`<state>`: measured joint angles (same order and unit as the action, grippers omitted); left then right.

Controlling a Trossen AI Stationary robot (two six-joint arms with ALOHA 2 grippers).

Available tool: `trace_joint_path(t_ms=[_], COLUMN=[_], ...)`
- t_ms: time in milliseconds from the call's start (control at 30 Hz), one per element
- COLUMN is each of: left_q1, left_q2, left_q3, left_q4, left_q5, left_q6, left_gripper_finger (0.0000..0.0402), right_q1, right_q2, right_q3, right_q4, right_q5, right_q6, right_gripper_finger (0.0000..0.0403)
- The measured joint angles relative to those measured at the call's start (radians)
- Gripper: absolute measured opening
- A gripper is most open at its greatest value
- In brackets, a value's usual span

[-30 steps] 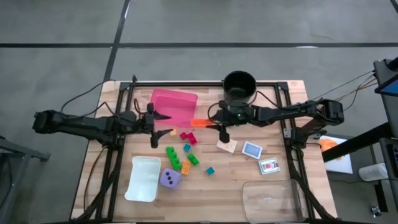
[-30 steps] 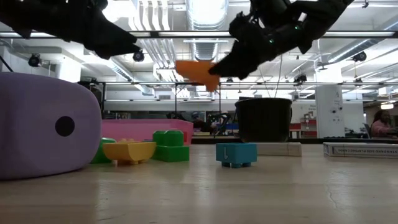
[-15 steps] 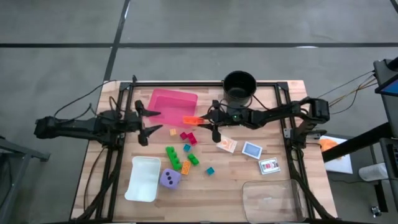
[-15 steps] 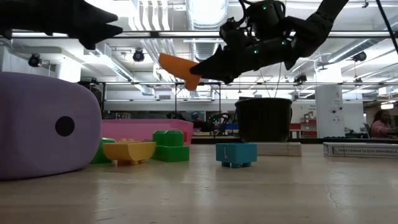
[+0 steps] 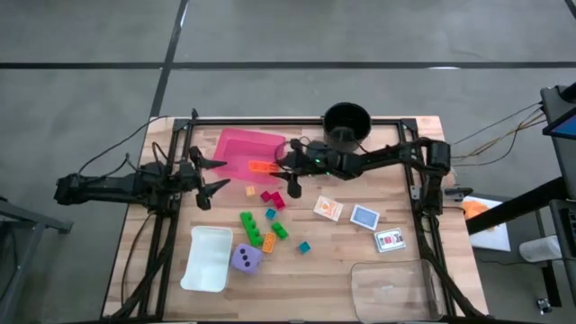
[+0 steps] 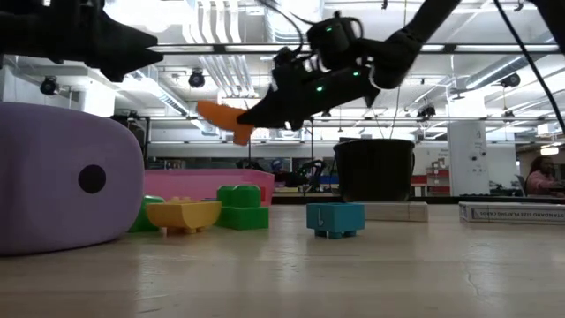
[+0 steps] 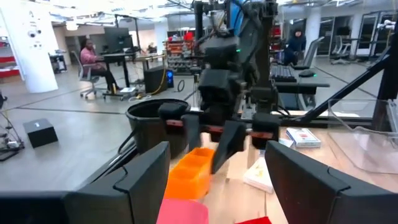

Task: Pick & Place Toys
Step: Put the orange game piece into the red bin, then put the right red game piece into the red bin

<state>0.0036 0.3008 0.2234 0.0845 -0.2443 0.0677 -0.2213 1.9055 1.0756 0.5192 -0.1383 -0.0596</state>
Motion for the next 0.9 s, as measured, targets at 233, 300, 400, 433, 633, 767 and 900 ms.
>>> trace_joint_path(t_ms=[233,300,400,433,633,767,900], left_q1=[0.001,0.001,0.001,0.001,0.001,0.001,0.001], left_q2=[0.002,0.002,0.002,0.002,0.002,0.002,0.002], left_q3=[0.0,0.0,0.0,0.0,0.0,0.0,0.0], left_q4=[-0.011,-0.011,-0.015,-0.019,-0.022,-0.023,-0.023], left_q5=[-0.003,-0.003,-0.007,-0.011,-0.014,-0.015,-0.018], left_q6=[0.0,0.0,0.0,0.001,0.003,0.003,0.003], left_gripper_finger=[0.0267,0.0267,0.0267,0.0267,0.0267,0.0267,0.0267], right_q1=[-0.038,-0.044,-0.05,-0.051,-0.058,-0.058,-0.058], right_q2=[0.082,0.098,0.114,0.115,0.108,0.106,0.106], right_q3=[0.161,0.186,0.211,0.213,0.212,0.212,0.212], right_q4=[-0.239,-0.276,-0.295,-0.298,-0.311,-0.313,-0.319], right_q5=[0.002,0.002,0.001,0.002,0.002,0.002,0.002], right_q6=[0.0,0.0,0.0,0.0,0.0,0.0,0.0], right_gripper_finger=[0.0126,0.0126,0.0126,0.0126,0.0183,0.0223,0.0238])
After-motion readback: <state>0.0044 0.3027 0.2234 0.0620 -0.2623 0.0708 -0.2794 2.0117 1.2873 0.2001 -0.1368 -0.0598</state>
